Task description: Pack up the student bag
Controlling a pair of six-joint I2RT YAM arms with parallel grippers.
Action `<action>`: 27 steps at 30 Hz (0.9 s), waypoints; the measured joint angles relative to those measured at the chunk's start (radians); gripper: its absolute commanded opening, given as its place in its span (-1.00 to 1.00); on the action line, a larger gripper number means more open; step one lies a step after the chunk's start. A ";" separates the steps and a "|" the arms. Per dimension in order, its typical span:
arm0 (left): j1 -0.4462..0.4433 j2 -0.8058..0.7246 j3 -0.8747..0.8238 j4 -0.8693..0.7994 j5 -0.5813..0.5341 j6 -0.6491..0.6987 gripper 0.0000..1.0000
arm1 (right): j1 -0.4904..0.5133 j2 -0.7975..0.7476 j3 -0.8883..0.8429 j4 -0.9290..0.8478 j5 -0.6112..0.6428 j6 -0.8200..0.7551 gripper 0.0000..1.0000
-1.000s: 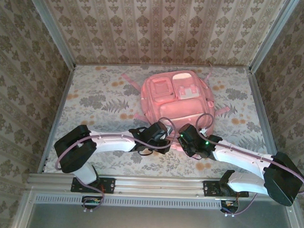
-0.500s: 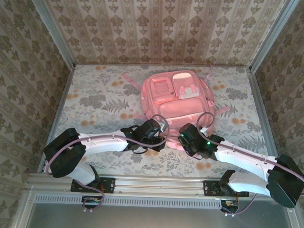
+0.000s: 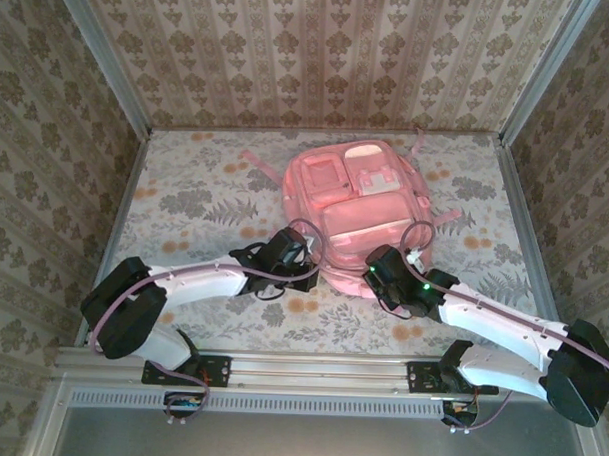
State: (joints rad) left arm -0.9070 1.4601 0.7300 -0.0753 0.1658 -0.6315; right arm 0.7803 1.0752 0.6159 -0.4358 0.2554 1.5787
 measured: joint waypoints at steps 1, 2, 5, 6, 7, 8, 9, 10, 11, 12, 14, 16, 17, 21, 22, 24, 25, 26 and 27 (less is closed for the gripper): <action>0.009 0.000 -0.002 0.003 0.002 0.000 -1.00 | -0.003 -0.003 0.001 -0.002 0.000 -0.010 -1.00; 0.020 0.000 -0.004 0.003 0.005 0.000 -1.00 | -0.008 -0.008 0.001 -0.006 0.000 -0.020 -1.00; 0.036 0.000 -0.004 0.009 0.011 0.000 -1.00 | -0.027 -0.031 0.000 -0.017 -0.001 -0.048 -1.00; 0.039 0.000 -0.004 0.012 0.013 0.000 -1.00 | -0.035 -0.043 -0.001 -0.018 -0.001 -0.059 -1.00; 0.041 0.002 -0.003 0.014 0.014 0.000 -1.00 | -0.042 -0.053 -0.003 -0.019 -0.001 -0.066 -1.00; 0.044 0.005 -0.003 0.018 0.016 0.001 -1.00 | -0.050 -0.064 -0.006 -0.021 -0.001 -0.074 -1.00; 0.047 0.011 0.000 0.020 0.017 0.001 -1.00 | -0.055 -0.072 -0.009 -0.021 -0.001 -0.084 -1.00; 0.051 0.019 0.003 0.020 0.019 0.001 -1.00 | -0.059 -0.077 -0.012 -0.020 -0.002 -0.092 -1.00; 0.056 0.029 0.009 0.020 0.019 0.002 -1.00 | -0.064 -0.078 -0.015 -0.020 -0.004 -0.107 -1.00; 0.061 0.039 0.013 0.020 0.020 0.002 -1.00 | -0.066 -0.077 -0.015 -0.021 -0.006 -0.122 -0.78; 0.068 0.051 0.021 0.019 0.022 0.001 -1.00 | -0.070 -0.069 -0.011 -0.027 -0.012 -0.151 -0.30; 0.070 0.058 0.027 0.017 0.022 0.001 -1.00 | -0.074 -0.057 0.005 -0.058 -0.020 -0.177 -0.13; 0.070 0.061 0.029 0.017 0.022 0.000 -1.00 | -0.076 -0.054 0.014 -0.070 -0.028 -0.182 -0.07; 0.058 0.063 0.032 0.017 0.020 0.000 -1.00 | -0.068 -0.074 0.018 -0.065 -0.081 -0.135 0.03; 0.053 0.063 0.033 0.017 0.018 0.000 -1.00 | -0.060 -0.085 0.013 -0.057 -0.091 -0.110 0.06; 0.036 0.063 0.036 0.017 0.012 0.000 -1.00 | -0.037 -0.109 -0.001 -0.035 -0.111 -0.055 0.09; 0.027 0.063 0.038 0.017 0.009 0.000 -1.00 | -0.027 -0.115 -0.005 -0.029 -0.117 -0.028 0.12; 0.018 0.063 0.040 0.018 0.006 0.000 -1.00 | -0.015 -0.119 -0.011 -0.018 -0.124 0.000 0.13; 0.007 0.063 0.041 0.018 0.003 -0.001 -1.00 | -0.007 -0.120 -0.016 -0.011 -0.126 0.024 0.14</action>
State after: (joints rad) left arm -0.8997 1.5234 0.7712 -0.0578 0.1692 -0.6323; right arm 0.7734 0.9550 0.6003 -0.4469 0.1299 1.6024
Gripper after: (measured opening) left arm 0.062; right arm 0.561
